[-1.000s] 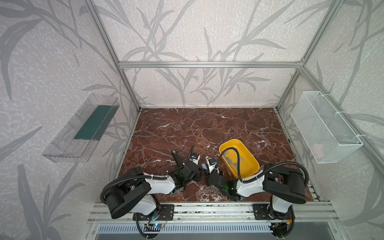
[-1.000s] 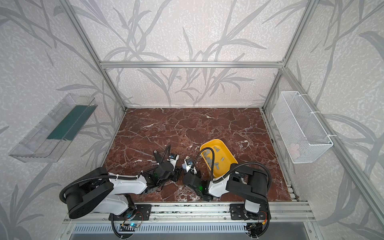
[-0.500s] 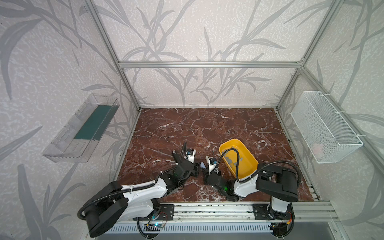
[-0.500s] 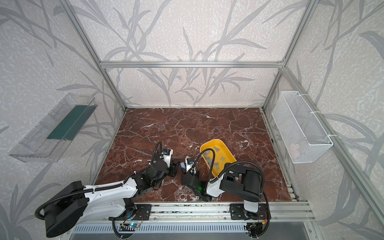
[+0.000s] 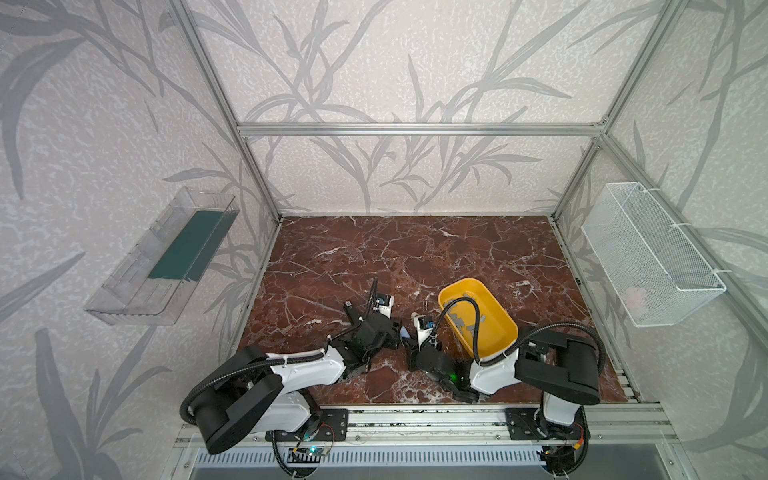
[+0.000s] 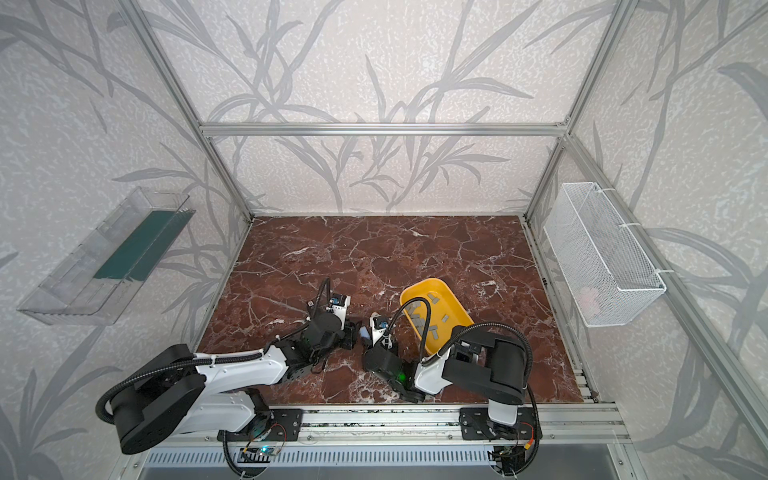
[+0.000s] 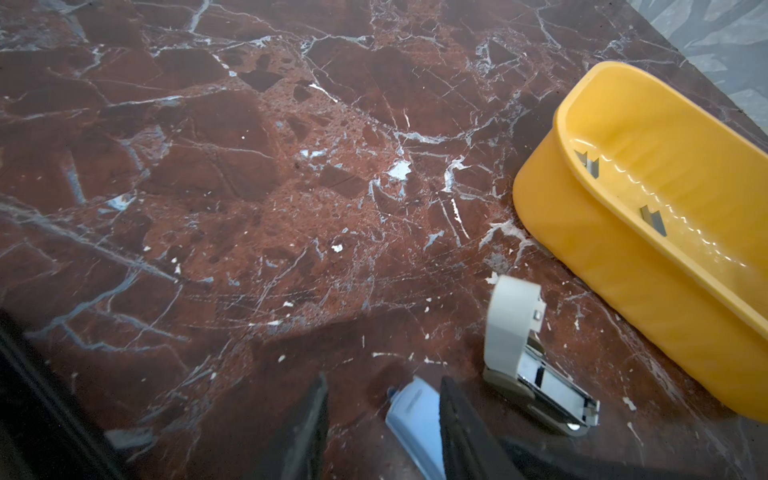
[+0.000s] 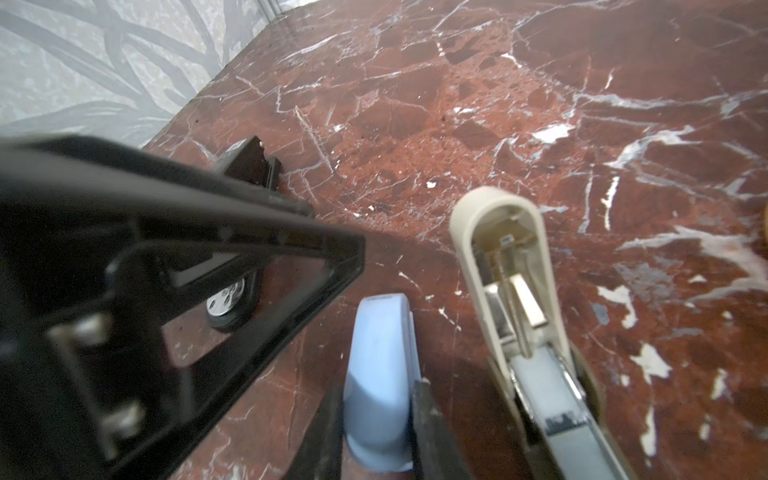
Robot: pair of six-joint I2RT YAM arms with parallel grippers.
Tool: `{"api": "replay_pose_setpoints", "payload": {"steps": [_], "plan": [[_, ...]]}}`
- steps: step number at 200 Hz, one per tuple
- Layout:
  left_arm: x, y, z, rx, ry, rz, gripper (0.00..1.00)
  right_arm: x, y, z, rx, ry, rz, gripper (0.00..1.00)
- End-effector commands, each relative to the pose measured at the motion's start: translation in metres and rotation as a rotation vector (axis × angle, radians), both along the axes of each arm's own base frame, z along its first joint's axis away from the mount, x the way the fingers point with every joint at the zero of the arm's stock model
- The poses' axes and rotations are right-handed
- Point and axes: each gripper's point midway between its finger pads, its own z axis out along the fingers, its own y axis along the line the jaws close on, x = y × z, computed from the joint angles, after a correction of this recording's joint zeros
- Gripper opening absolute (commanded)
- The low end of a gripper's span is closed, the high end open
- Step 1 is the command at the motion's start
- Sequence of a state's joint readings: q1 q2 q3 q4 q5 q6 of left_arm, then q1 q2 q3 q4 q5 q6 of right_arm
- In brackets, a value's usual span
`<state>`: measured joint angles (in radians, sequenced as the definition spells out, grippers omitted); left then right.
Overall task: Load the staples into the stapler
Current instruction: 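Lift the left gripper off the light-blue stapler while the right gripper holds it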
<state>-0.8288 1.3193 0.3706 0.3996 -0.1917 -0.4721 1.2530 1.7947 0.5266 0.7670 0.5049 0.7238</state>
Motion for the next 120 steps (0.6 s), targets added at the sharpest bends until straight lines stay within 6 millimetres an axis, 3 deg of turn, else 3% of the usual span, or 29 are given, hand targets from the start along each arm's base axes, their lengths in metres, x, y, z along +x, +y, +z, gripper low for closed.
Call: {"api": "replay_pose_setpoints", "payload": {"steps": [1,41,67,83,120], "plan": [[0.008,-0.013,0.008,-0.037,-0.015,-0.023,0.45,-0.055,-0.069,-0.094,-0.389,0.236,0.144,0.18],[0.004,-0.023,-0.007,-0.045,0.020,-0.075,0.43,-0.043,-0.055,-0.070,-0.368,0.178,0.141,0.19],[-0.006,-0.028,-0.021,-0.069,0.035,-0.124,0.40,-0.040,-0.051,-0.067,-0.370,0.173,0.140,0.19],[-0.011,-0.027,-0.033,-0.078,0.033,-0.145,0.39,-0.042,-0.056,-0.078,-0.391,0.196,0.130,0.18],[-0.010,-0.033,-0.066,-0.087,-0.006,-0.186,0.35,-0.058,-0.077,-0.130,-0.434,0.300,0.111,0.11]]}}
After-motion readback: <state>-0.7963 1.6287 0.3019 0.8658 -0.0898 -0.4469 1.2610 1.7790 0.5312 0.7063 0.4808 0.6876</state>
